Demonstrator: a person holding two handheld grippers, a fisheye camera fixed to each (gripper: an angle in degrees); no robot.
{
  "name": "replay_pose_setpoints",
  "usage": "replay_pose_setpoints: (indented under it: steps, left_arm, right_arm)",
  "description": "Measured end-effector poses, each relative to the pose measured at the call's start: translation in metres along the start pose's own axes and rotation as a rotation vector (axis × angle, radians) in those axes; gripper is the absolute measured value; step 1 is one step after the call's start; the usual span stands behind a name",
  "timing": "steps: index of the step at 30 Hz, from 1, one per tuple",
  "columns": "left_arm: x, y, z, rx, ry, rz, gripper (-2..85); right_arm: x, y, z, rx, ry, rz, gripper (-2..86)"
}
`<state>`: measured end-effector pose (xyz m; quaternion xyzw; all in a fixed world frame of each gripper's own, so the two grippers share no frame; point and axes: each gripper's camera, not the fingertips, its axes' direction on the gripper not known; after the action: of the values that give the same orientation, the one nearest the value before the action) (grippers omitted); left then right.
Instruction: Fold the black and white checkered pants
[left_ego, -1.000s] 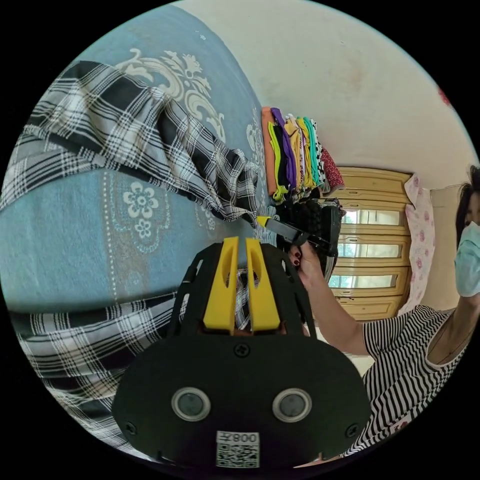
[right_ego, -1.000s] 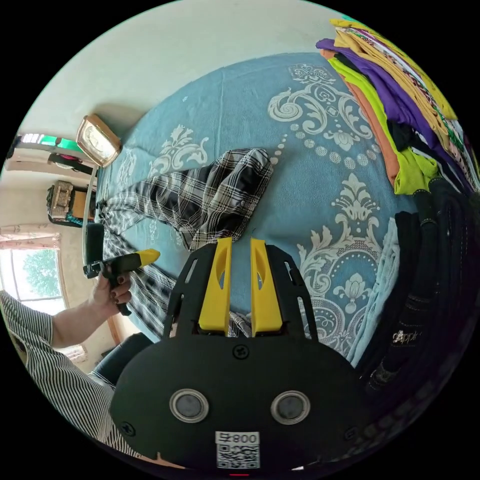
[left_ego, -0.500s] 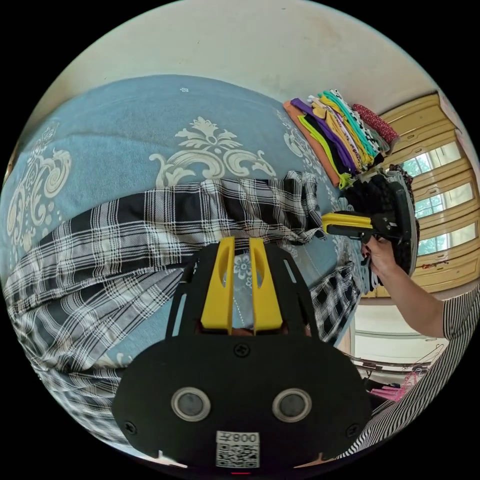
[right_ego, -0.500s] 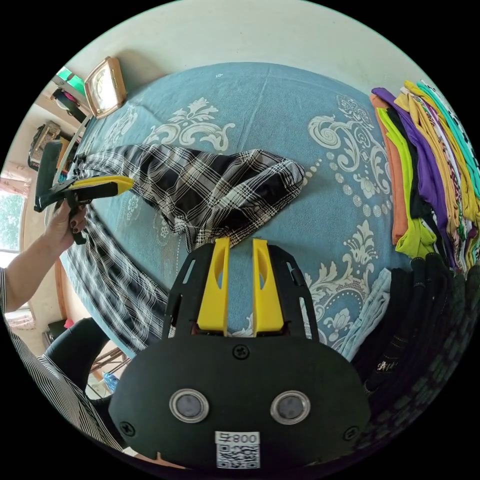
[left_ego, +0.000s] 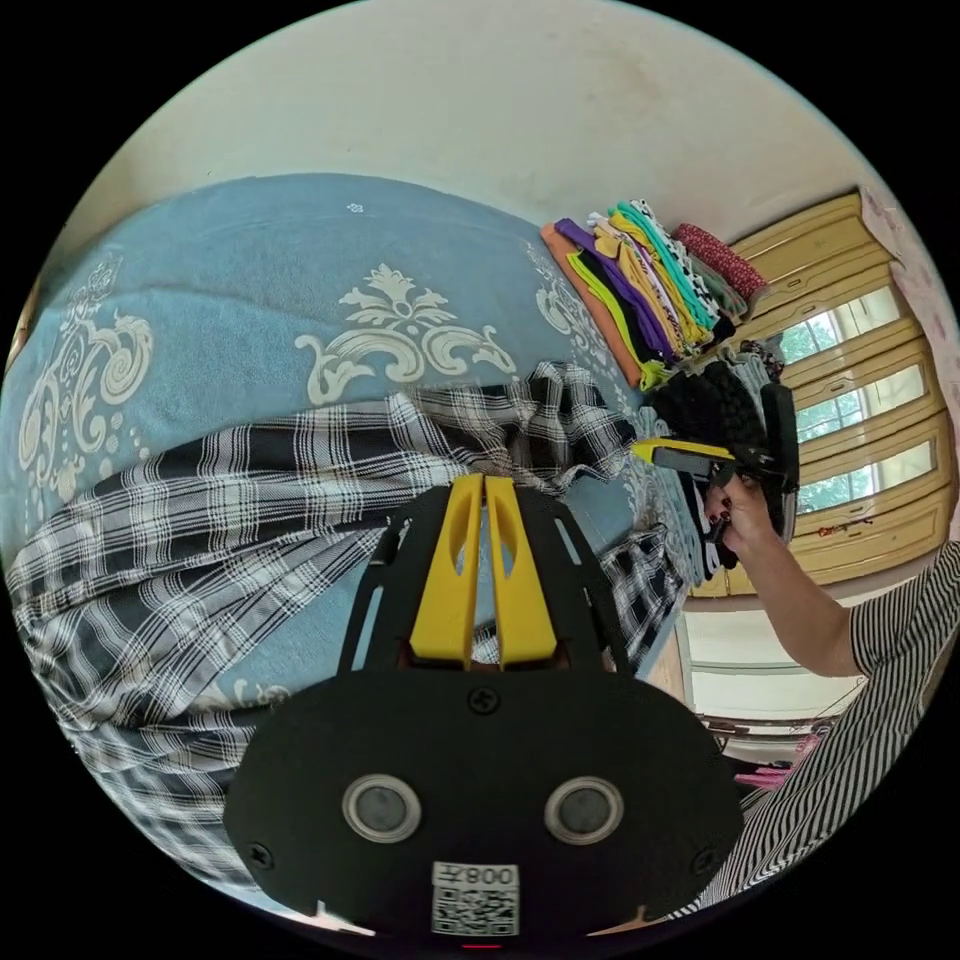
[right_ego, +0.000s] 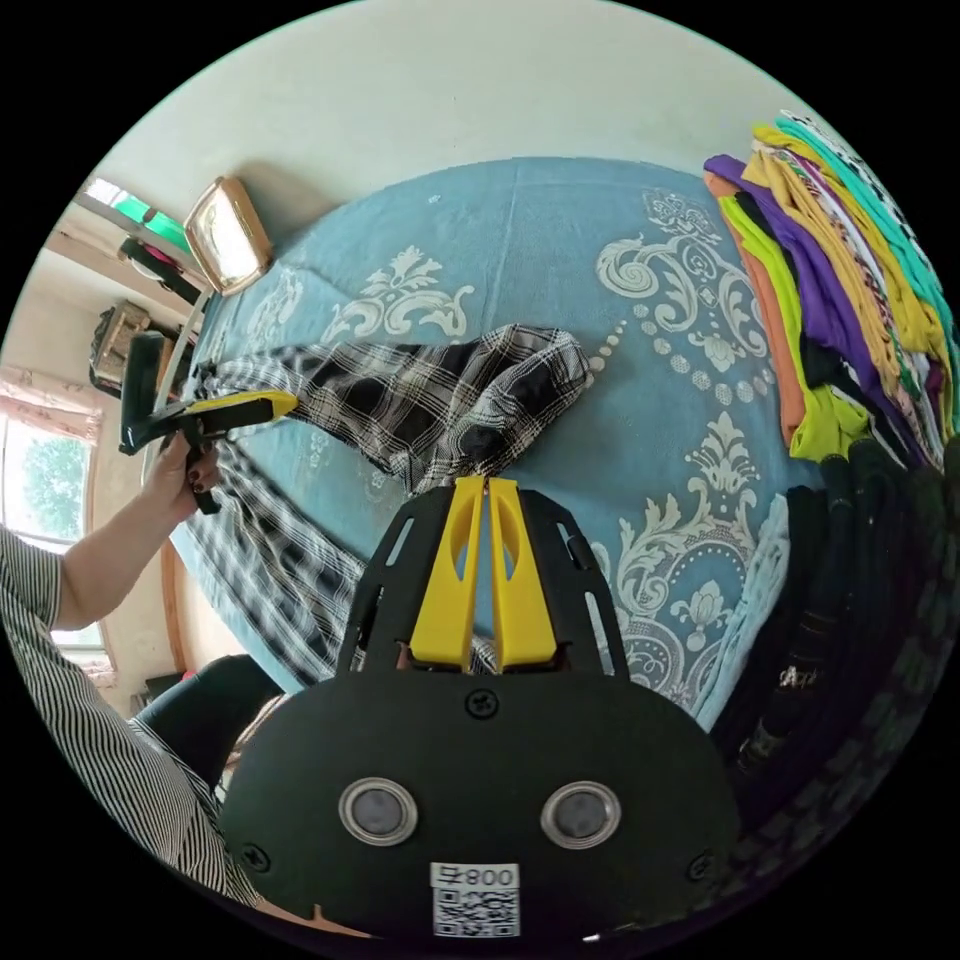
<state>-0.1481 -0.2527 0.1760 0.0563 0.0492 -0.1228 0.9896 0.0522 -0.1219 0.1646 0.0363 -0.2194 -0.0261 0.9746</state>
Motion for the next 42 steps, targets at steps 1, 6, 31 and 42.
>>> replay_pose_setpoints:
  steps: [1, 6, 31, 42]
  left_arm:
    - [0.002, -0.001, -0.006, 0.011, 0.009, 0.007, 0.3]
    - [0.009, -0.027, -0.043, 0.096, 0.052, 0.055, 0.6]
    - [-0.014, -0.008, -0.021, -0.183, -0.203, 0.001, 1.9]
    - [0.0, -0.001, -0.035, -0.23, -0.071, 0.05, 0.4]
  right_arm:
    - [0.005, 0.005, -0.018, 0.037, -0.027, 0.025, 0.5]
    - [0.024, 0.013, -0.088, 0.155, -0.128, 0.085, 0.6]
    - [0.076, -0.071, -0.005, -0.082, 0.184, 0.15, 5.5]
    - [0.098, -0.046, -0.049, -0.124, 0.218, 0.162, 1.4]
